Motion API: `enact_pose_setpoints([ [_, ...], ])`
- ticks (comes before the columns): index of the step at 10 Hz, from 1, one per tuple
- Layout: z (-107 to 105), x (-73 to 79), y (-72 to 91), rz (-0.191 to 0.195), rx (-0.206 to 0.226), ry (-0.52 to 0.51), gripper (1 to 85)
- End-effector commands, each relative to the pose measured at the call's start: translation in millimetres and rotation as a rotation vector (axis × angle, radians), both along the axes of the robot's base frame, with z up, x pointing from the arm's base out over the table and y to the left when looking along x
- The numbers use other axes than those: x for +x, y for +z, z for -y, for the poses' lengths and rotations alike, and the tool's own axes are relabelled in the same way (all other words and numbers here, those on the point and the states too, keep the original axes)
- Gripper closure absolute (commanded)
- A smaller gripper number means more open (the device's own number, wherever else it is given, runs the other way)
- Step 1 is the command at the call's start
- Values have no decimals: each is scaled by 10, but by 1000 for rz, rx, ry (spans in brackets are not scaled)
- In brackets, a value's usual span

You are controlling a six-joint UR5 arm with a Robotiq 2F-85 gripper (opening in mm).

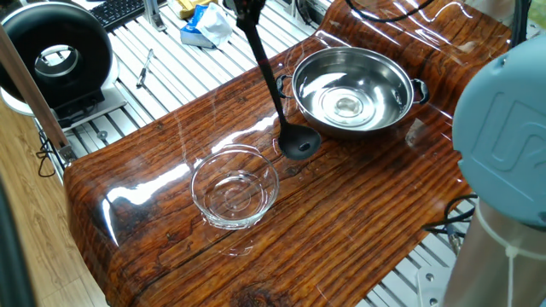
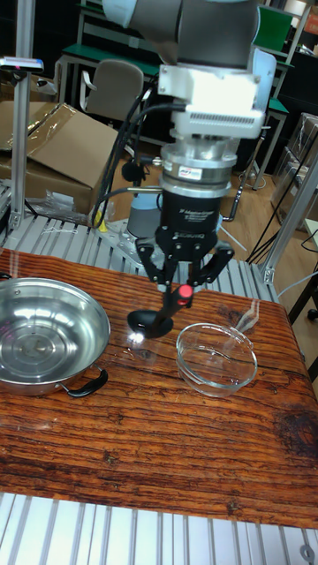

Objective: Scoop water with a large spoon from one bowl to another

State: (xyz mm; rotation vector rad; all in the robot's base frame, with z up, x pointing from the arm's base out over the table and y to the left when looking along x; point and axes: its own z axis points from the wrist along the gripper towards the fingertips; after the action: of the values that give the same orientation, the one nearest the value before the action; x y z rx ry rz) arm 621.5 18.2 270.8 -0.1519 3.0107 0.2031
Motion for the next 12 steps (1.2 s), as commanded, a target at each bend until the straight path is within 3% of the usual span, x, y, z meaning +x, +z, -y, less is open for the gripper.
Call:
enact_pose_setpoints([
  [1, 87, -104, -209, -11, -3, -34, 847],
  [4, 36, -218, -358, -19, -11, -45, 847],
  [8, 25, -331, -576, 0, -19, -35, 847],
  [12, -29, -425, -668, -4, -24, -24, 847],
])
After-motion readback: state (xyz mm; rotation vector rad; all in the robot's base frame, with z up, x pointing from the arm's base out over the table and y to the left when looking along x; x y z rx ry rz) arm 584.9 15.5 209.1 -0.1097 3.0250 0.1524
